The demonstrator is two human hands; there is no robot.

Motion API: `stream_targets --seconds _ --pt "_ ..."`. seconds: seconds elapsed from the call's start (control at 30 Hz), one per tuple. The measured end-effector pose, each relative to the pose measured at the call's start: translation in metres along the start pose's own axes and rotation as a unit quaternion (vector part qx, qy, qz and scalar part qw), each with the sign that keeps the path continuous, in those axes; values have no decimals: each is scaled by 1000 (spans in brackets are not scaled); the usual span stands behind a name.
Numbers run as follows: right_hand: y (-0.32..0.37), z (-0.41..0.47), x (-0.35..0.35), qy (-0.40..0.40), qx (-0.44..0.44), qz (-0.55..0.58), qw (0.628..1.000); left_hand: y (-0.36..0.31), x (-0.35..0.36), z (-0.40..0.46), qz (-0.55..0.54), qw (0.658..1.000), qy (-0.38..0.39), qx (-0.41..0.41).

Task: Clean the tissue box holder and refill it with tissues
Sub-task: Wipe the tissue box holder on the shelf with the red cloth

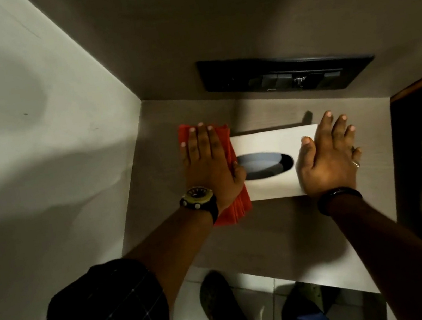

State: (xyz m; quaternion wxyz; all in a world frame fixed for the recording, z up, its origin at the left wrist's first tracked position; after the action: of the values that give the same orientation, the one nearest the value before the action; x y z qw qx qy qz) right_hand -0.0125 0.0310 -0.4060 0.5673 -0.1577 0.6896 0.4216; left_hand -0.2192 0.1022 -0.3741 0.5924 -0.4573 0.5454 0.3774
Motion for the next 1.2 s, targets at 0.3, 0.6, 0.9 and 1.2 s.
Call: stream_targets --seconds 0.3,0.6,0.9,1.2 --pt "-2 0 0 -11 -3 16 1000 -67 10 -2 -53 986 -61 144" --pt "2 0 -3 0 3 6 1000 -37 -13 -16 -138 979 -46 144" --pt "78 -41 -20 -97 -112 74 986 53 10 -14 -18 982 -1 186" --pt "62 -53 6 32 -273 -96 957 50 7 -18 -2 985 5 174"
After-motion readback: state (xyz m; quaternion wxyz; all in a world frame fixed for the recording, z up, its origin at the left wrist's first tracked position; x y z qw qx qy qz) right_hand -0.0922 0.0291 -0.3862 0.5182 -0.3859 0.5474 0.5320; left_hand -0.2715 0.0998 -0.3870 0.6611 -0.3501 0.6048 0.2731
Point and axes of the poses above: each hand's wrist, its own z-axis towards the middle knuckle, its own x-axis out of the palm, y = z × x, the point moved 3 cm from there along z, towards the middle knuckle, and after that the axes turned 15 degrees about -y, right-handed, at the moved point
